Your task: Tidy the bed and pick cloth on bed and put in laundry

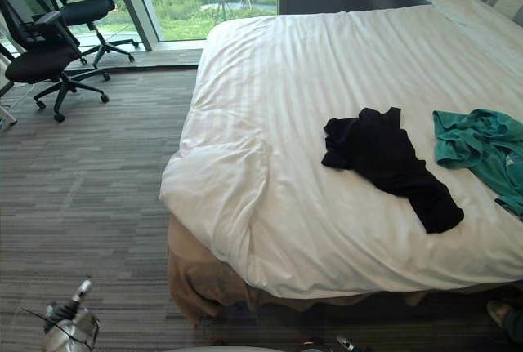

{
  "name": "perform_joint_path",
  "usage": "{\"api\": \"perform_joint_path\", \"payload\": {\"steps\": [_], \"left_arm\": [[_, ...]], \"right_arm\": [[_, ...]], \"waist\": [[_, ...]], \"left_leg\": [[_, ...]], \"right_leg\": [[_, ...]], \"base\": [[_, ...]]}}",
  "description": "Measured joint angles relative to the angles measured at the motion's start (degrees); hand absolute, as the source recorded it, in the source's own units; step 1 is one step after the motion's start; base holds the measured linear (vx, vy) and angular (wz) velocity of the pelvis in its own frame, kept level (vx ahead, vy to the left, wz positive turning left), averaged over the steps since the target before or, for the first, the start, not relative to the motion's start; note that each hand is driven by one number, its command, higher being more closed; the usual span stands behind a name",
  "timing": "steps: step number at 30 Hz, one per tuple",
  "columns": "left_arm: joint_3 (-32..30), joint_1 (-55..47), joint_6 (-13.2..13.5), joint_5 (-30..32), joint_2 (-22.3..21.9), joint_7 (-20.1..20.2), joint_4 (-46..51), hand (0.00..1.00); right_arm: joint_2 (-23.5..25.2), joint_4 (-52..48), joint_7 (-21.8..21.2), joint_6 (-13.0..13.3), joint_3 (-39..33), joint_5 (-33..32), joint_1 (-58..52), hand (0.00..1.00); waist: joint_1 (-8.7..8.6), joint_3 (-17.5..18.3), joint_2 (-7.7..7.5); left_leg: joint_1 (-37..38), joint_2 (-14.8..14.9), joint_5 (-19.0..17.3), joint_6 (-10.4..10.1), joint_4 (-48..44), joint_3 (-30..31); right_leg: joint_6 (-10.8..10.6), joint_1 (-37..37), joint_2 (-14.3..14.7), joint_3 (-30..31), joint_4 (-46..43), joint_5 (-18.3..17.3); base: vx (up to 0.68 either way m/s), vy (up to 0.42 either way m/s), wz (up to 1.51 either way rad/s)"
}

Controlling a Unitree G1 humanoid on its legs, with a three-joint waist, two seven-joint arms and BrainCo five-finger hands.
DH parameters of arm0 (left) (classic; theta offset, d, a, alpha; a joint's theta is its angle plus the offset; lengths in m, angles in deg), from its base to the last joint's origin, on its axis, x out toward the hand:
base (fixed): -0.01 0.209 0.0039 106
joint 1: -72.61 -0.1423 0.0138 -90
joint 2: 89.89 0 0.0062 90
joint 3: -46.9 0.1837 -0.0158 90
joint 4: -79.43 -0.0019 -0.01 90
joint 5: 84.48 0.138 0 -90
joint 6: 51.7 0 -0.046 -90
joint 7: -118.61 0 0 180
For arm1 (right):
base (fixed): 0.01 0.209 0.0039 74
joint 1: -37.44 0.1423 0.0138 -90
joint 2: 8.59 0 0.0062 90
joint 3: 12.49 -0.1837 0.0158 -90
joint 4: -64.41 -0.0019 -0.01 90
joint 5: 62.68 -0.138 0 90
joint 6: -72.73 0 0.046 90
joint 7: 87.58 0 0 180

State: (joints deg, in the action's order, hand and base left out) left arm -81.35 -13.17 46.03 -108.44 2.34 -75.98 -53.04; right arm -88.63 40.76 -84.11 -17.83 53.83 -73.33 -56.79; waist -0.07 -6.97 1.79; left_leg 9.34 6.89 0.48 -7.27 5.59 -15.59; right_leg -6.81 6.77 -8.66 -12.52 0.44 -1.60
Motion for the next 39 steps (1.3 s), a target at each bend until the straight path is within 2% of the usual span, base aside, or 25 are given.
{"api": "perform_joint_path", "payload": {"steps": [2, 3, 4, 6, 7, 9, 11, 15, 17, 24, 32, 34, 35, 39], "left_arm": [[0.05, 4.33, -0.01, 0.08, 5.87, -0.41, -1.38, 0.0], [2.22, 8.83, 0.01, 1.53, 12.35, -0.79, -3.36, 0.0], [4.96, 10.75, 0.03, 3.54, 16.12, -0.94, -3.69, 0.0], [9.87, 13.98, 0.22, 7.94, 20.73, -1.15, -3.09, 0.0], [12.12, 15.78, 0.28, 11.06, 21.45, -1.79, -1.55, 0.0], [15.73, 17.12, 0.25, 15.89, 21.13, -2.23, 0.86, 0.0], [21.28, 17.23, -0.05, 23.49, 19.04, -2.6, 6.05, 0.0], [25.71, 17.29, -0.25, 30.3, 16.15, -2.9, 11.82, 0.0], [29.29, 17.64, -0.27, 33.91, 15.58, -2.34, 13.66, 0.0], [37.57, 22.21, -0.95, 39.71, 14.37, -0.35, 13.64, 0.0], [46.62, 31.42, -2.5, 45.6, 13.28, 2.21, 9.41, 0.0], [47.85, 35.93, -2.86, 46.76, 12.68, 2.52, 8.28, 0.0], [49.0, 39.8, -3.05, 47.42, 12.32, 2.52, 7.7, 0.0], [51.78, 45.85, -3.61, 49.01, 12.16, 2.7, 6.18, 0.0]], "right_arm": [[-0.2, -0.61, -0.25, 0.08, -0.05, 0.02, 0.05, 0.0], [-0.57, -0.44, -0.7, 0.07, -0.08, 0.06, -0.21, 0.0], [-0.73, -0.33, -0.96, 0.1, -0.08, 0.07, -0.36, 0.0], [-0.78, -0.32, -1.03, 0.23, -0.05, 0.09, -0.72, 0.0], [-0.76, -0.29, -1.03, 0.26, -0.04, 0.12, -0.83, 0.0], [-0.71, -0.27, -1.04, 0.29, 0.02, 0.28, -0.94, 0.0], [-0.57, -0.3, -1.1, 0.37, 0.66, 1.19, -0.93, 0.0], [-0.55, -0.47, -1.14, 0.51, 1.79, 1.81, -1.07, 0.0], [-0.36, -0.76, -1.21, 0.46, 2.27, 2.07, -1.81, 0.0], [0.06, -1.65, -1.35, 0.4, 4.44, 2.33, -3.13, 0.0], [0.53, -2.81, -1.0, 0.48, 4.53, 4.17, -2.29, 0.0], [0.64, -3.59, -0.88, 0.48, 4.47, 4.22, -1.42, 0.0], [0.75, -3.77, -0.69, 0.48, 4.29, 4.26, -0.2, 0.0], [1.14, -5.01, 0.3, 0.83, 4.1, 4.23, 1.54, 0.0]], "waist": [[0.26, 0.08, -0.15], [0.74, 0.15, -0.26], [0.81, 0.18, -0.31], [0.79, 0.52, -0.13], [0.75, 0.52, 0.12], [0.64, 0.49, 0.48], [-0.41, 0.59, 0.66], [-1.04, 0.62, 0.65], [-2.31, 0.62, 0.64], [-2.56, 0.64, 0.68], [-4.52, 0.53, 0.8], [-5.35, -0.25, 0.87], [-5.45, -1.97, 0.68], [-5.56, -5.0, 0.3]], "left_leg": [[0.01, 0.02, -0.01, -0.01, -0.17, -0.12], [0.17, 0.01, -0.01, -0.01, -0.18, -0.17], [0.36, -0.05, -0.01, -0.02, -0.18, -0.19], [0.42, -0.19, -0.02, -0.02, -0.19, -0.24], [0.38, -0.33, -0.02, -0.02, -0.19, -0.28], [0.33, -0.5, -0.02, -0.01, -0.19, -0.31], [0.25, -0.54, -0.02, -0.01, -0.19, -0.55], [-0.01, -0.52, -0.03, 0.01, -0.2, -1.96], [0.09, -0.58, -0.05, 0.05, -0.2, -2.02], [-0.12, -0.53, -0.02, 0.1, -0.19, -2.88], [-3.07, -0.84, 0.52, 0.6, -0.2, -3.58], [-6.38, -1.01, 1.4, 0.96, -0.21, -3.4], [-8.24, -1.04, 2.09, 1.31, -0.22, -3.41], [-12.27, -1.01, 3.26, 1.6, -0.21, -4.24]], "right_leg": [[0.03, 0.15, 0.08, 0.16, 0.3, 0.02], [0.14, 0.52, 0.1, 0.15, 0.66, 0.09], [0.17, 0.88, 0.09, 0.12, 0.87, 0.12], [0.18, 0.91, -0.03, 0.16, 0.85, 0.12], [0.18, 0.83, -0.17, 0.2, 0.86, 0.12], [0.18, 0.74, -0.33, 0.31, 0.88, 0.12], [0.23, 0.26, -0.35, 0.8, 0.75, 0.16], [0.59, -1.02, -0.2, 2.11, 0.78, 0.97], [0.57, -1.04, -0.24, 2.32, 0.79, 1.19], [0.75, -2.04, -0.08, 3.44, 0.86, 2.01], [0.83, -5.29, -0.2, 4.49, 1.32, 3.38], [0.81, -8.37, -0.44, 4.87, 1.37, 4.4], [0.95, -10.3, -0.45, 5.07, 1.32, 5.25], [0.94, -15.21, -0.39, 6.48, 0.74, 6.43]], "base": [[0.05, -0.004, 0.01], [0.03, -0.007, 0.04], [0.03, -0.007, 0.03], [0.0, 0.0, 0.0], [0.0, 0.0, 0.0], [-0.01, -0.002, -0.02], [-0.05, -0.012, -0.1], [-0.05, -0.011, -0.2], [-0.06, -0.015, -0.09], [-0.06, -0.016, -0.08], [-0.04, -0.016, -0.06], [-0.07, -0.02, 0.06], [-0.11, -0.024, 0.05], [-0.1, -0.013, -0.11]]}}
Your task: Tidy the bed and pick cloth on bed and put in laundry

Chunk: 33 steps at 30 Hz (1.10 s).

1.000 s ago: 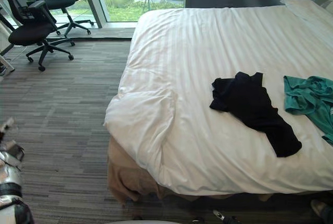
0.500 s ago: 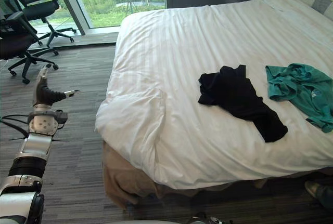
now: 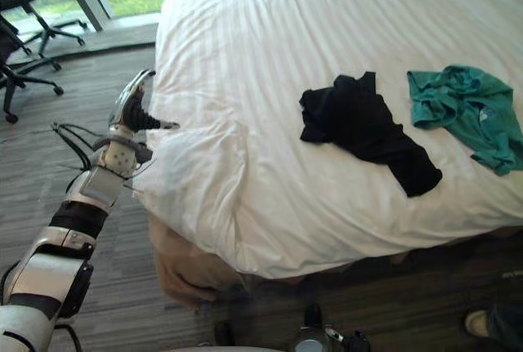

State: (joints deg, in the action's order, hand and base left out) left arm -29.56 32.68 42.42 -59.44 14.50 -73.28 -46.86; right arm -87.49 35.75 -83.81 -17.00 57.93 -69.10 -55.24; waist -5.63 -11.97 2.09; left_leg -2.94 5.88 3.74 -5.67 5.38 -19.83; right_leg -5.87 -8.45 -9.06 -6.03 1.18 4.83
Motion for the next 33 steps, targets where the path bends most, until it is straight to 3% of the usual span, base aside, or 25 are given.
{"api": "perform_joint_path", "payload": {"steps": [12, 13, 25, 28, 33], "left_arm": [[5.29, 10.58, -1.17, 1.57, -2.35, 1.96, -8.47, 0.0], [6.49, 11.66, -1.24, 1.78, -3.26, 2.21, -10.55, 1.0], [6.08, 13.63, -0.93, 3.56, -8.25, 4.5, -15.09, 1.0], [6.14, 9.22, 0.65, 2.82, -8.19, 5.93, -14.37, 1.0], [5.4, -5.45, 3.89, -0.91, -6.31, 6.66, -5.16, 1.0]], "right_arm": [[1.91, -6.62, 2.65, 1.65, 0.49, -2.18, 0.84, 0.0], [2.0, -7.29, 2.79, 1.74, 0.59, -2.51, 1.0, 0.0], [2.15, -11.47, 3.6, 2.17, 6.47, -3.21, 3.93, 0.0], [2.26, -11.12, 3.43, 1.85, 7.15, -3.16, 3.95, 0.0], [2.09, -10.95, 3.3, 1.34, 7.11, -2.35, 3.6, 0.0]], "waist": [[0.24, -7.25, -0.47], [0.43, -7.76, -0.6], [3.37, -8.93, -1.29], [3.44, -8.91, -1.29], [4.17, -8.38, -1.0]], "left_leg": [[-8.46, 0.19, 1.69, 0.51, -0.02, -2.32], [-9.22, 0.17, 1.69, 0.5, -0.45, -2.42], [-10.14, 1.01, 1.02, 0.65, -1.3, -3.86], [-7.87, 1.11, 1.06, 0.67, -1.18, -3.64], [-4.87, 1.06, 1.44, 0.79, -1.14, -3.2]], "right_leg": [[-0.03, -10.27, -0.58, 2.4, -1.75, 1.66], [-0.03, -10.96, -0.73, 2.48, -1.96, 1.66], [-0.22, -12.31, -0.85, 2.16, -3.89, 1.75], [-0.3, -9.73, -0.95, 1.24, -3.97, 1.69], [-0.67, -6.41, -1.06, 0.1, -4.01, 1.19]], "base": [[-0.02, 0.006, -0.05], [0.01, 0.034, 0.02], [0.0, 0.007, 0.01], [0.02, 0.023, 0.09], [0.05, 0.022, 0.07]]}}
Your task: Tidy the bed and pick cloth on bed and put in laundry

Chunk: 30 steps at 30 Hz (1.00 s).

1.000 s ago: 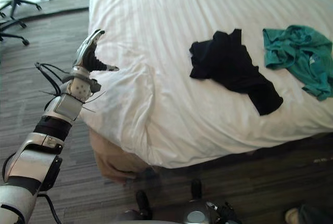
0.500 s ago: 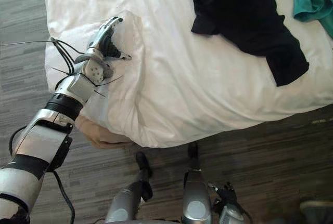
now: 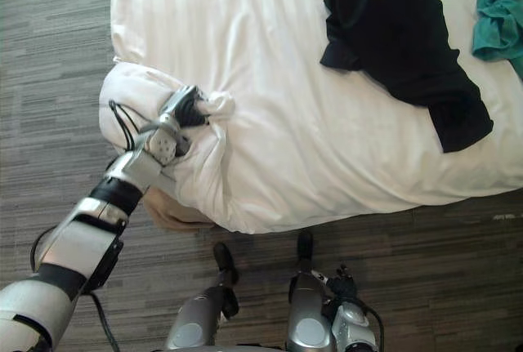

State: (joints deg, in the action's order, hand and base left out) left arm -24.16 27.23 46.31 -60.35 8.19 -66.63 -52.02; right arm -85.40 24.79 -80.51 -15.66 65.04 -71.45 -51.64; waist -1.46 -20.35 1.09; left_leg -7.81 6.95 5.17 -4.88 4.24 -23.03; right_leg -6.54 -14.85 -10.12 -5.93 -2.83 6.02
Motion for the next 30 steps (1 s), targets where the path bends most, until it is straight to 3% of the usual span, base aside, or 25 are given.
{"api": "perform_joint_path", "payload": {"steps": [3, 4, 9, 12, 15, 18, 26, 30], "left_arm": [[-3.18, -9.36, 1.46, -1.56, -0.26, 0.55, 1.68, 1.0], [-4.98, -13.19, 1.84, -2.27, -0.37, 1.06, 1.65, 0.0], [-11.78, -24.96, 1.74, -3.3, -0.7, 2.27, -2.13, 0.0], [-16.61, -30.92, -0.12, -3.29, -0.14, 2.7, -8.09, 0.0], [-20.83, -37.97, -2.13, -3.3, 1.69, 2.7, -13.4, 0.0], [-25.42, -42.9, -2.72, -3.3, 2.6, 2.67, -15.37, 0.0], [-33.48, -48.18, -3.37, -3.86, 2.84, 2.76, -19.8, 0.0], [-36.73, -48.63, -3.75, -5.81, -1.22, 2.6, -19.82, 0.0]], "right_arm": [[-0.21, 2.07, -1.16, -0.51, 0.04, 0.43, -0.28, 0.0], [-0.6, 3.51, -1.66, -0.61, 0.04, 0.65, -0.08, 0.0], [-4.8, 7.69, -2.76, -0.93, 0.01, 2.66, -0.16, 0.0], [-6.19, 9.13, -3.75, -0.94, 0.0, 2.67, -0.27, 0.0], [-6.21, 10.12, -4.68, -0.92, -0.13, 2.66, -0.44, 0.0], [-6.51, 11.6, -5.32, -0.92, -1.21, 2.65, -1.09, 0.0], [-7.58, 13.03, -7.37, -0.94, -4.08, 2.0, -1.73, 0.0], [-8.55, 13.84, -7.38, -0.94, -8.59, -0.31, -3.92, 0.0]], "waist": [[0.19, 3.44, 0.22], [0.23, 4.16, 0.49], [0.32, 7.21, 2.2], [0.52, 8.71, 1.61], [0.85, 9.77, -0.13], [2.56, 10.77, -1.28], [2.44, 13.0, -0.11], [2.43, 13.45, -0.09]], "left_leg": [[0.85, -0.05, -0.06, -0.07, -0.1, 0.55], [2.28, 0.03, -0.11, -0.14, 0.05, 1.2], [5.57, 0.15, -0.02, -0.28, 1.04, 3.51], [6.04, 0.02, -0.03, -0.28, 1.1, 5.3], [6.67, -0.07, -0.04, -0.31, 1.14, 5.79], [7.69, -0.79, -0.15, -0.44, 1.21, 6.4], [9.32, -1.22, -0.79, -0.68, 1.59, 7.18], [10.53, -1.23, -1.11, -0.78, 1.62, 7.16]], "right_leg": [[0.08, 1.45, -0.06, -0.84, 0.01, -1.49], [0.3, 3.19, 0.06, -1.62, 0.08, -2.34], [0.09, 7.27, 0.34, -3.66, 0.26, -3.55], [-0.06, 9.21, 0.55, -5.07, 1.13, -3.72], [-0.09, 10.96, 0.55, -5.84, 2.39, -3.66], [-0.14, 12.96, 0.25, -6.76, 3.33, -3.63], [-0.35, 15.34, 0.1, -7.02, 4.68, -3.56], [-0.39, 16.8, 0.13, -7.23, 4.96, -3.73]], "base": [[0.06, -0.006, 0.11], [0.06, -0.031, 0.15], [0.01, -0.015, 0.17], [0.0, -0.005, 0.26], [0.02, 0.002, 0.2], [0.04, 0.016, 0.15], [0.0, 0.003, 0.01], [0.0, 0.0, 0.0]]}}
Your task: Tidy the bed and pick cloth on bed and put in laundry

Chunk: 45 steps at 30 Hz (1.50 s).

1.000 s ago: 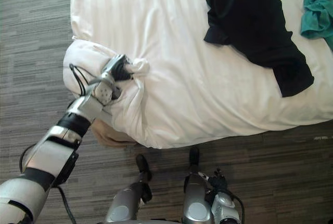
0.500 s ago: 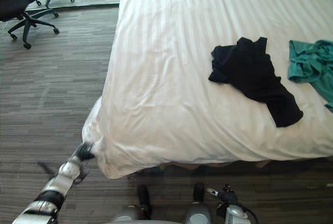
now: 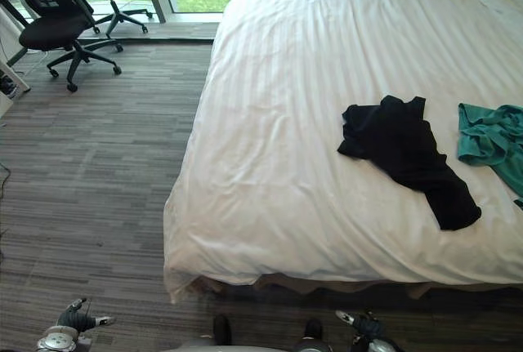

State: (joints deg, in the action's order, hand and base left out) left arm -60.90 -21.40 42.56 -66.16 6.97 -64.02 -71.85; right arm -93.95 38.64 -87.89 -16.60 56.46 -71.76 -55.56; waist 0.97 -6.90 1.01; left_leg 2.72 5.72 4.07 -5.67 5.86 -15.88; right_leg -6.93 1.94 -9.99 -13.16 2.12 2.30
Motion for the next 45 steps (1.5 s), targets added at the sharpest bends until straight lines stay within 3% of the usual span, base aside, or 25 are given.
{"api": "perform_joint_path", "payload": {"steps": [9, 10, 15, 19, 22, 24, 25, 26, 28, 29, 30, 31, 33, 36, 40, 42, 45], "left_arm": [[-2.49, -1.08, -0.19, -7.16, -9.42, -0.16, 0.24, 0.0], [-3.18, -1.26, -0.49, -9.38, -10.29, -0.21, 0.23, 0.0], [-3.1, -2.71, -1.18, -13.33, -13.22, -1.2, 0.22, 0.0], [-2.69, -5.05, -1.21, -13.68, -13.57, -1.33, 0.24, 0.0], [0.22, -7.05, -1.24, -13.6, -13.56, -1.31, 0.23, 0.0], [2.75, -7.27, -1.22, -13.61, -13.42, -1.27, 0.12, 0.0], [3.93, -7.62, -1.03, -13.63, -13.43, -1.21, 0.01, 0.0], [4.24, -8.11, -0.94, -13.63, -13.47, -1.13, -0.02, 0.0], [4.84, -9.01, -0.96, -13.26, -13.54, -1.18, 0.01, 0.0], [4.83, -8.82, -0.96, -12.97, -13.55, -1.22, 0.1, 0.0], [4.76, -8.34, -0.79, -12.87, -13.55, -1.3, 0.34, 0.0], [4.76, -8.25, -0.56, -12.75, -13.57, -1.43, 1.54, 0.0], [4.8, -8.21, -0.34, -12.14, -13.59, -2.13, 3.45, 0.0], [5.11, -7.37, -0.71, -11.99, -13.73, -2.61, 4.92, 0.0], [6.41, -6.0, -0.53, -11.97, -14.68, -2.78, 5.85, 0.0], [6.58, -5.68, -0.52, -11.99, -15.34, -2.82, 6.34, 0.0], [7.06, -4.56, -0.55, -12.58, -15.56, -3.03, 6.46, 0.0]], "right_arm": [[-1.69, 1.43, 0.14, -1.23, -13.1, -4.37, -3.62, 0.0], [-2.55, 1.43, 0.21, -1.25, -14.96, -4.36, -3.29, 1.0], [-10.11, 1.34, 1.46, -1.31, -18.96, -4.31, 0.32, 1.0], [-20.68, 1.35, 1.67, -2.26, -18.12, -3.75, 7.54, 1.0], [-31.09, 3.3, 1.52, -2.38, -9.87, -3.63, 18.67, 1.0], [-36.46, 3.13, 1.24, -1.54, -3.12, -3.47, 22.23, 1.0], [-37.01, -1.73, 1.78, -0.8, -1.21, -2.35, 22.45, 1.0], [-35.96, -5.65, 1.87, -0.84, -0.83, -2.09, 21.93, 1.0], [-26.56, -25.39, 3.23, 0.35, 1.36, -1.24, 16.48, 1.0], [-23.57, -29.56, 3.84, 0.68, 1.62, -0.98, 15.12, 1.0], [-16.69, -36.25, 4.59, 1.12, 1.79, -0.78, 13.14, 1.0], [-10.66, -40.75, 5.64, 1.18, 2.18, -0.19, 11.79, 1.0], [-6.8, -43.19, 6.85, 1.33, 5.17, 0.22, 11.22, 1.0], [-6.42, -49.85, 8.71, 3.18, 9.3, 0.32, 11.26, 1.0], [-4.97, -55.36, 10.34, 8.14, 12.33, 0.53, 15.53, 1.0], [-3.89, -57.05, 10.52, 9.06, 14.67, 0.71, 17.72, 1.0], [-1.53, -57.14, 10.52, 9.76, 21.64, 1.15, 21.0, 1.0]], "waist": [[-0.29, 1.32, -0.7], [-0.28, 1.36, -0.78], [-0.3, 1.67, -1.1], [-1.16, 2.34, -1.96], [-2.61, 2.47, -2.15], [-1.78, 3.01, -1.8], [-1.55, 3.33, -2.46], [-1.66, 3.5, -2.73], [-2.1, 3.9, -3.91], [-2.12, 3.9, -4.06], [-2.16, 3.89, -4.13], [-2.21, 3.87, -4.07], [-1.86, 3.81, -3.92], [-0.2, 3.66, -4.06], [0.16, 2.92, -4.75], [0.46, 2.02, -5.06], [3.09, 0.7, -5.79]], "left_leg": [[0.43, -0.04, -0.4, -0.14, 0.0, -0.18], [0.58, -0.09, -0.47, -0.14, 0.0, -0.16], [0.75, -0.27, -0.61, -0.08, 0.01, 0.12], [0.53, -0.27, -0.63, -0.1, 0.01, 0.72], [0.47, -0.23, -0.6, -0.1, 0.0, 1.01], [0.24, -0.19, -0.6, -0.1, 0.02, 1.13], [-0.09, -0.1, -0.59, -0.11, 0.02, 1.28], [-0.22, -0.05, -0.6, -0.11, 0.02, 1.33], [-0.52, 0.01, -0.68, -0.22, 0.0, 1.53], [-0.63, -0.06, -0.68, -0.22, 0.0, 1.71], [-0.98, -0.31, -0.66, -0.19, -0.01, 2.21], [-1.37, -0.63, -0.64, -0.16, -0.04, 3.1], [-2.0, -1.11, -0.48, 0.05, -0.3, 4.08], [-2.74, -1.6, -0.2, 0.42, -0.26, 5.67], [-4.01, -2.03, 0.51, 0.71, 0.01, 9.66], [-4.59, -1.89, 0.91, 0.7, 0.01, 10.52], [-5.21, -1.53, 1.5, 0.53, 0.01, 11.37]], "right_leg": [[0.07, 0.03, 0.0, 0.55, -0.11, -0.52], [0.06, 0.19, -0.05, 0.55, -0.11, -0.54], [0.05, 0.39, -0.22, 0.38, -0.19, -0.78], [-0.25, 0.35, -0.27, -0.27, -0.79, -1.03], [-0.32, 0.39, -0.21, -0.48, -0.78, -0.9], [-0.24, -0.16, -0.18, -0.61, -0.74, -1.0], [-0.26, -0.16, -0.08, -0.73, -0.73, -1.06], [-0.27, -0.17, -0.03, -0.76, -0.73, -1.09], [-0.16, -0.31, 0.03, -0.97, -0.71, -1.22], [-0.17, -0.32, -0.04, -1.14, -0.71, -1.22], [-0.18, -0.32, -0.28, -1.62, -0.71, -1.23], [-0.24, -0.23, -0.6, -2.54, -0.71, -1.27], [-0.27, -0.22, -1.07, -3.5, -0.76, -1.28], [-0.27, -0.04, -1.44, -4.7, -0.84, -1.28], [-0.99, 1.02, -1.83, -8.55, -1.34, -2.03], [-0.81, 0.65, -1.73, -9.1, -1.93, -2.2], [-0.7, 0.42, -1.28, -9.52, -2.14, -2.24]], "base": [[0.0, -0.003, -0.03], [0.0, 0.0, 0.0], [0.0, -0.002, 0.01], [0.0, -0.009, 0.07], [0.0, -0.007, 0.05], [-0.02, -0.011, 0.03], [0.0, -0.019, 0.03], [0.04, -0.027, 0.03], [0.04, -0.019, 0.04], [0.03, -0.007, 0.13], [0.02, 0.002, 0.25], [0.02, 0.008, 0.3], [0.02, 0.027, 0.34], [0.0, 0.019, 0.29], [-0.04, -0.006, 0.45], [-0.05, -0.009, 0.27], [-0.04, -0.016, 0.12]]}}
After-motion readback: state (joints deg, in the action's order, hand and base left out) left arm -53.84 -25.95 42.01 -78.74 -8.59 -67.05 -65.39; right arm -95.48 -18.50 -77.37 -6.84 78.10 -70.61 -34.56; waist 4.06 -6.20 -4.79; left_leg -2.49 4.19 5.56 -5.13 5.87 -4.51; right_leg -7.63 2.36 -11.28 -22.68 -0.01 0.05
